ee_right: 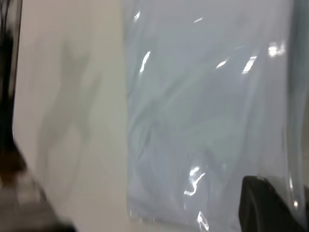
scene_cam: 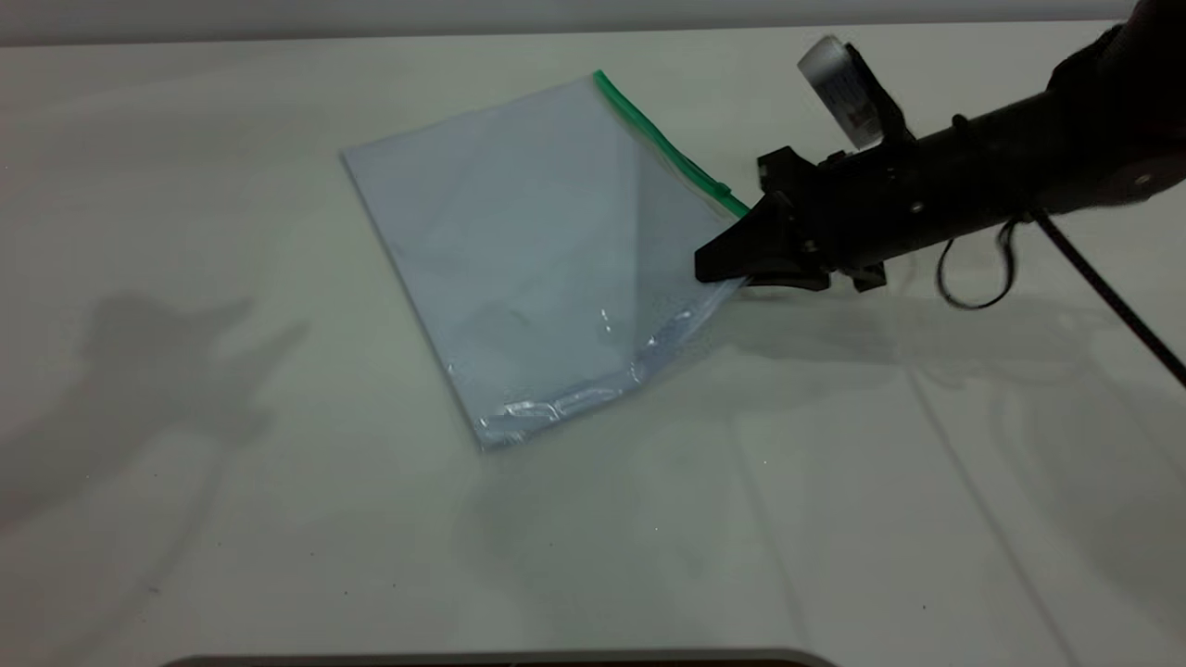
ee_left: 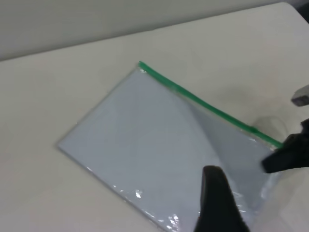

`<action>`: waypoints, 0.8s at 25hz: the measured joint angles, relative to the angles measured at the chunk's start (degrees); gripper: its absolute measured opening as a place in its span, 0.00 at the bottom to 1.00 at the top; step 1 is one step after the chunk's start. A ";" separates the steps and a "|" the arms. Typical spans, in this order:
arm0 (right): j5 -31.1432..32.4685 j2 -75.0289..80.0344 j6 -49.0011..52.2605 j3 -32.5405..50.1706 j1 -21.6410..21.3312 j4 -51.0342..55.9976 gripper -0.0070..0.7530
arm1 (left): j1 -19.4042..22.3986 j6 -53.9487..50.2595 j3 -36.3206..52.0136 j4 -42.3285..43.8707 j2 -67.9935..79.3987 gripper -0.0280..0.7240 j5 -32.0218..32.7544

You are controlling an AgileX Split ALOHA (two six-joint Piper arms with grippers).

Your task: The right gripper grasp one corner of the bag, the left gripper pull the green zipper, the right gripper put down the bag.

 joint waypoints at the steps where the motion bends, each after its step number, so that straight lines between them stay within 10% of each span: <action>1: 0.00 -1.24 0.91 0.00 -0.36 -4.54 0.05 | -0.24 0.00 -0.05 0.00 0.70 0.72 -0.05; 8: -4.84 -10.88 10.67 0.00 -0.83 -34.04 0.05 | -5.47 0.35 -3.97 0.00 8.08 0.72 -1.14; 20: -9.88 -13.67 10.28 -14.01 9.07 -41.15 0.05 | -17.09 6.17 -25.68 2.84 34.01 0.71 2.29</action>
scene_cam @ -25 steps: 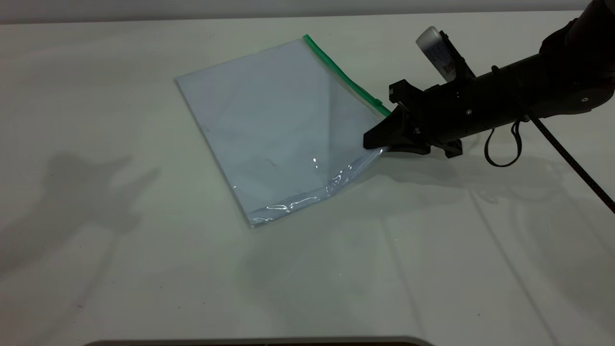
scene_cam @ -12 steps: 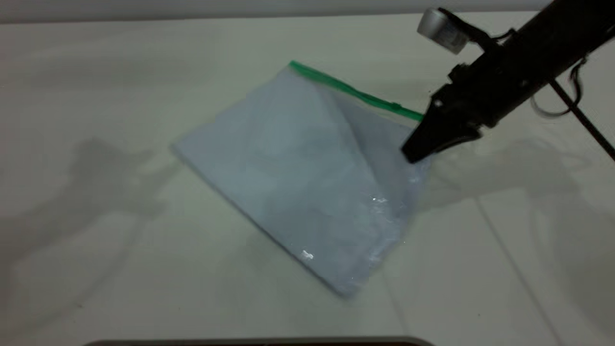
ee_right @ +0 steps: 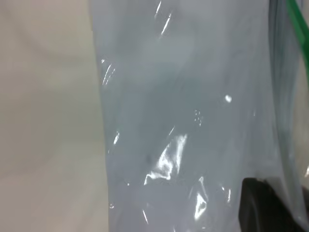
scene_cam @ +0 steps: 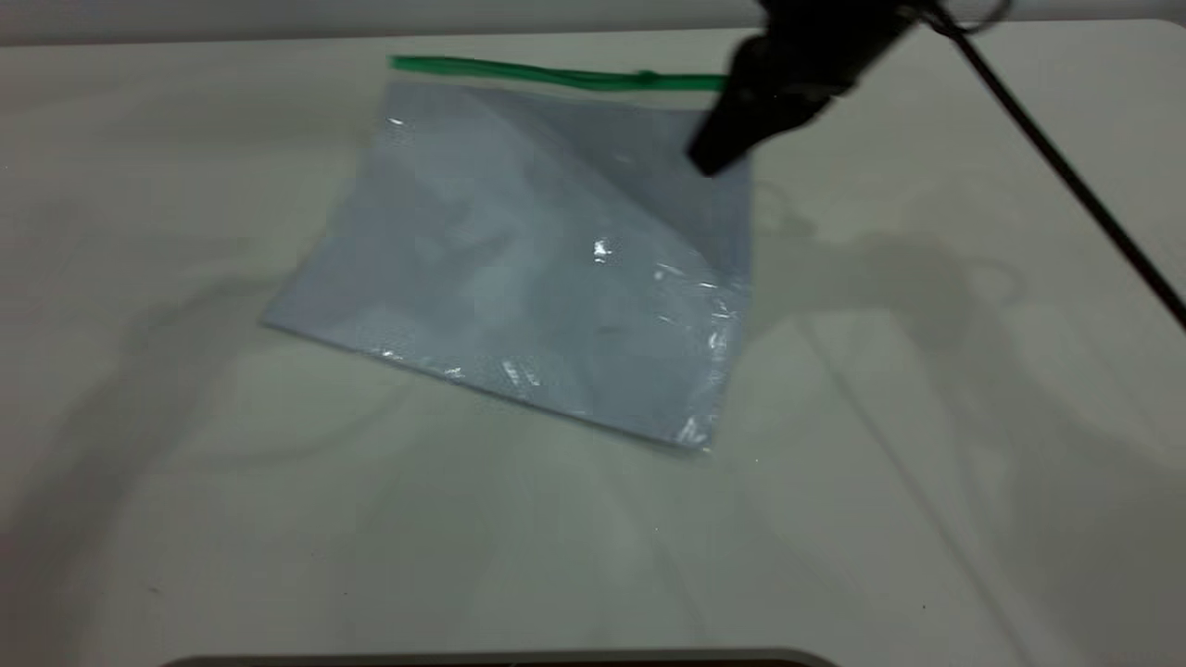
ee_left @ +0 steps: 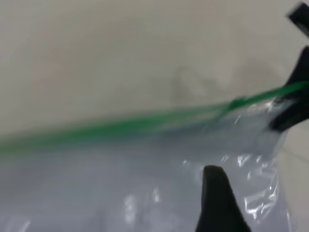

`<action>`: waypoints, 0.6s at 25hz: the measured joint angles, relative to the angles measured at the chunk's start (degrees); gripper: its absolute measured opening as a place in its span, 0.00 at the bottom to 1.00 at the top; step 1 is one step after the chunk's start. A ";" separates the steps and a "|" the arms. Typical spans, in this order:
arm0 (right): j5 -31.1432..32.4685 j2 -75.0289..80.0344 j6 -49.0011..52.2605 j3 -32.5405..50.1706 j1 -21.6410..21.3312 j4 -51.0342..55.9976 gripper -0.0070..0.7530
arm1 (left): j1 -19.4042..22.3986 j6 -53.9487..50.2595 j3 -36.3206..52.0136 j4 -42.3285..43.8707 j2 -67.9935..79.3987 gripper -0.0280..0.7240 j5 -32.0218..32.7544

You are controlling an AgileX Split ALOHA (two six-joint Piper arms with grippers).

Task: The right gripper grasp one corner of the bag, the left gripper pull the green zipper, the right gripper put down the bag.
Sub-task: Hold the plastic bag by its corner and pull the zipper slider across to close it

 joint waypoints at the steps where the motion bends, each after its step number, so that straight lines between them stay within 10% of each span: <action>1: -0.30 0.00 -0.13 -0.36 0.74 -0.16 0.05 | -1.05 1.28 -2.82 1.06 1.91 0.70 0.95; 15: 3.84 0.00 -0.14 -0.55 1.10 -0.79 0.05 | -5.33 3.81 -25.35 16.09 19.30 0.69 15.53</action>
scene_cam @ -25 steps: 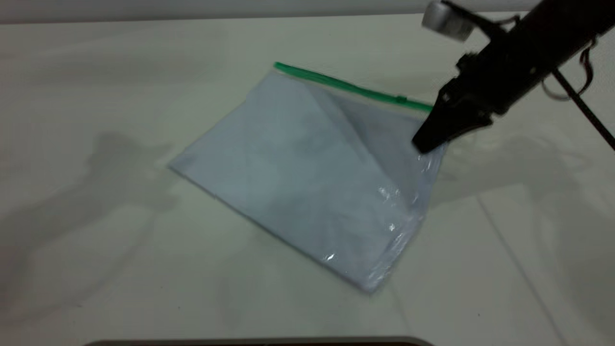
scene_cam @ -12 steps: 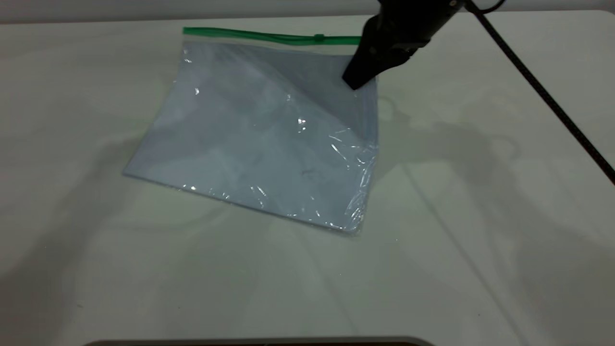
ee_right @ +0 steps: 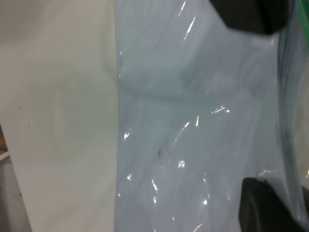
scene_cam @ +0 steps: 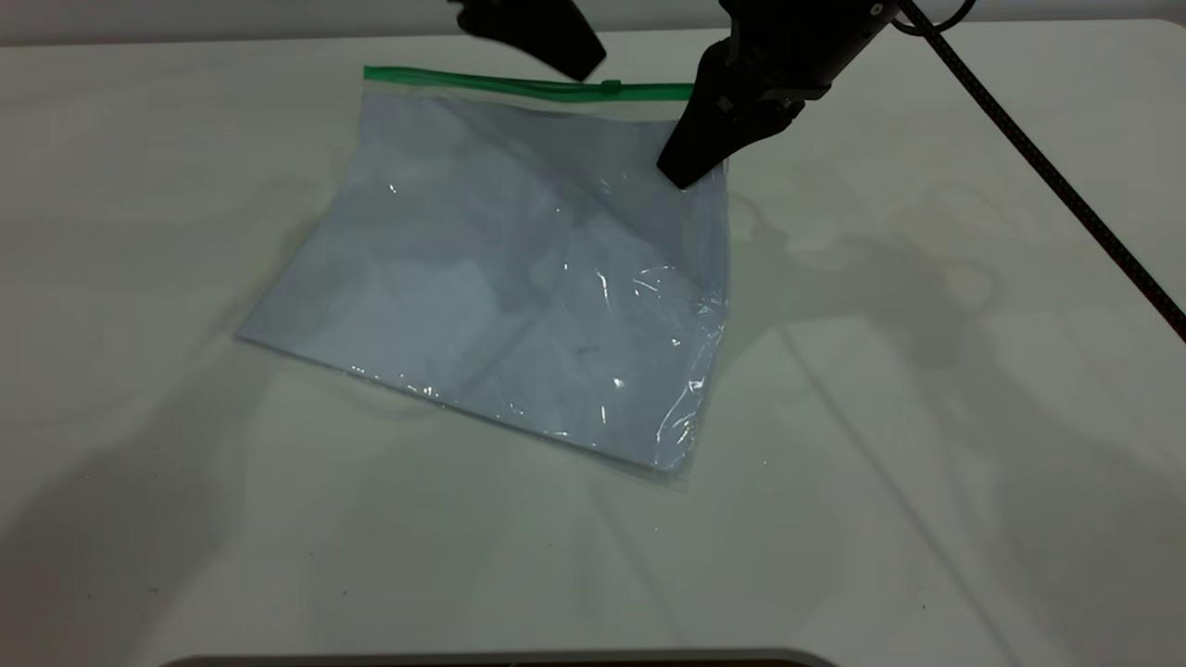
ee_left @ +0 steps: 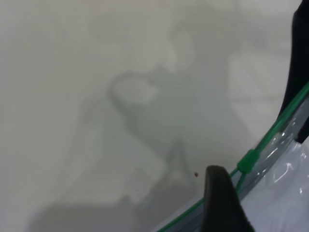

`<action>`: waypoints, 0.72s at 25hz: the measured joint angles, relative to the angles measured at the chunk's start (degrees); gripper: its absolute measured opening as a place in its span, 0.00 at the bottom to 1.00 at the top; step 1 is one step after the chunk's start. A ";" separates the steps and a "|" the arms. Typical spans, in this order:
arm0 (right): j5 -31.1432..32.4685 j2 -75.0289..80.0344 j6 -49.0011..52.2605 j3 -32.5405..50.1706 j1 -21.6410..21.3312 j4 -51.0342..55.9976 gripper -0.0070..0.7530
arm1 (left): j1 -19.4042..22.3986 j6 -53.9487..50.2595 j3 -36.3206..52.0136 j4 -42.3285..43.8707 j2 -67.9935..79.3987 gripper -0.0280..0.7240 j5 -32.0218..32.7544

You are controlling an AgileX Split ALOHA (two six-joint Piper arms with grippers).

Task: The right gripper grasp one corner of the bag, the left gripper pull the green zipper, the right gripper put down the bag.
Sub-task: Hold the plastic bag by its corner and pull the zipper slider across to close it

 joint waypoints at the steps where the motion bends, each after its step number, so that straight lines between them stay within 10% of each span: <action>1: 0.03 0.00 0.00 0.00 0.00 0.00 0.05 | -0.25 0.05 -0.07 0.24 0.33 0.69 0.00; 18: 0.47 0.00 0.00 0.00 -0.11 -0.45 0.06 | -2.72 1.46 -0.66 0.71 1.66 0.52 -3.70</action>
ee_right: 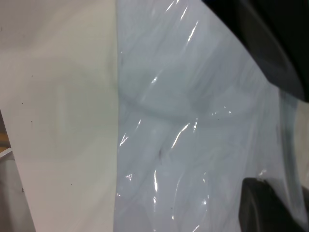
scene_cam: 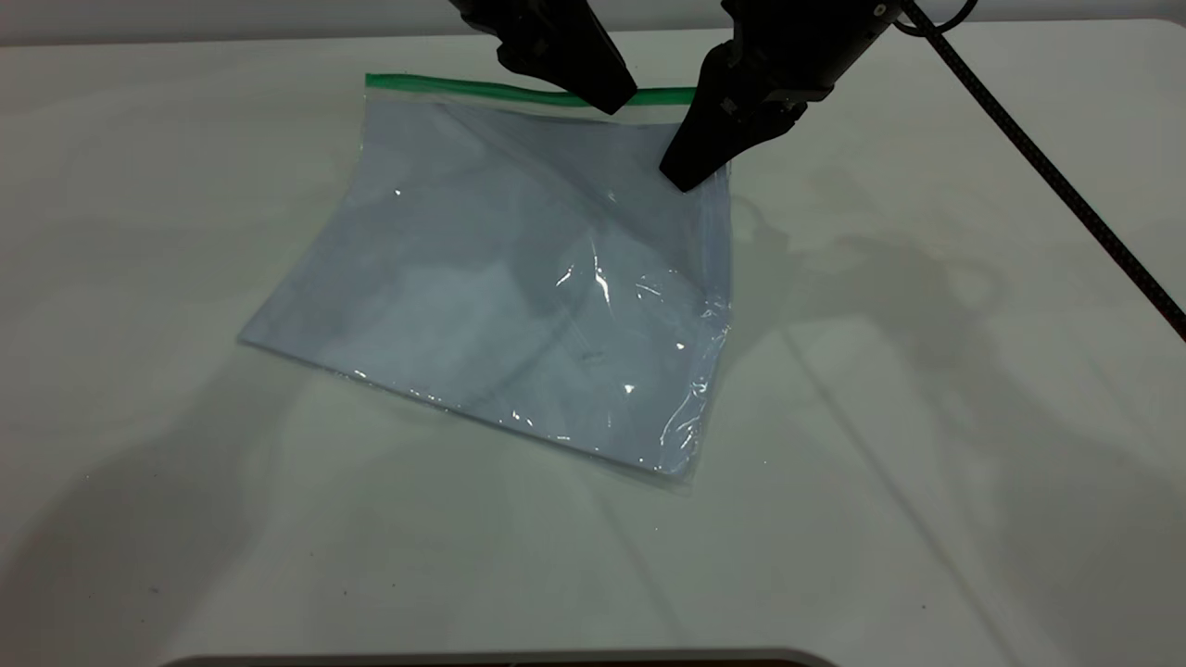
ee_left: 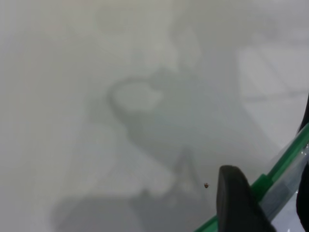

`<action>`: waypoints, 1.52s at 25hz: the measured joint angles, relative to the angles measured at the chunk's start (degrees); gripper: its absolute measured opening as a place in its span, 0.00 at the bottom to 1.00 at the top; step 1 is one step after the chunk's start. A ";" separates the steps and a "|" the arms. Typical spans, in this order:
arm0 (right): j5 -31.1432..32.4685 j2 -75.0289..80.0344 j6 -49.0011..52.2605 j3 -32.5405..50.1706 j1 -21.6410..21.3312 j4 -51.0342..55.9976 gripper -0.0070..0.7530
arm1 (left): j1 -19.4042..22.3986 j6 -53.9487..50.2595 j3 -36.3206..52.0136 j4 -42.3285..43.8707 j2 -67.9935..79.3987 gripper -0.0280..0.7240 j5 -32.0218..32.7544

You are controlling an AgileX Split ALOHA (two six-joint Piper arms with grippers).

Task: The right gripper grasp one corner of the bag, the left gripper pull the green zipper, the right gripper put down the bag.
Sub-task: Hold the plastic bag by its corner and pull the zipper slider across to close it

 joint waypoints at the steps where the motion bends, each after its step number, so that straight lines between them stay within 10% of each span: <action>1: 0.05 0.00 0.00 0.00 0.00 0.00 0.06 | 0.00 0.00 0.00 0.00 0.05 0.52 0.00; 38: 1.75 0.00 0.00 0.00 0.00 0.00 0.06 | -0.11 6.64 0.00 -3.94 1.76 0.51 1.38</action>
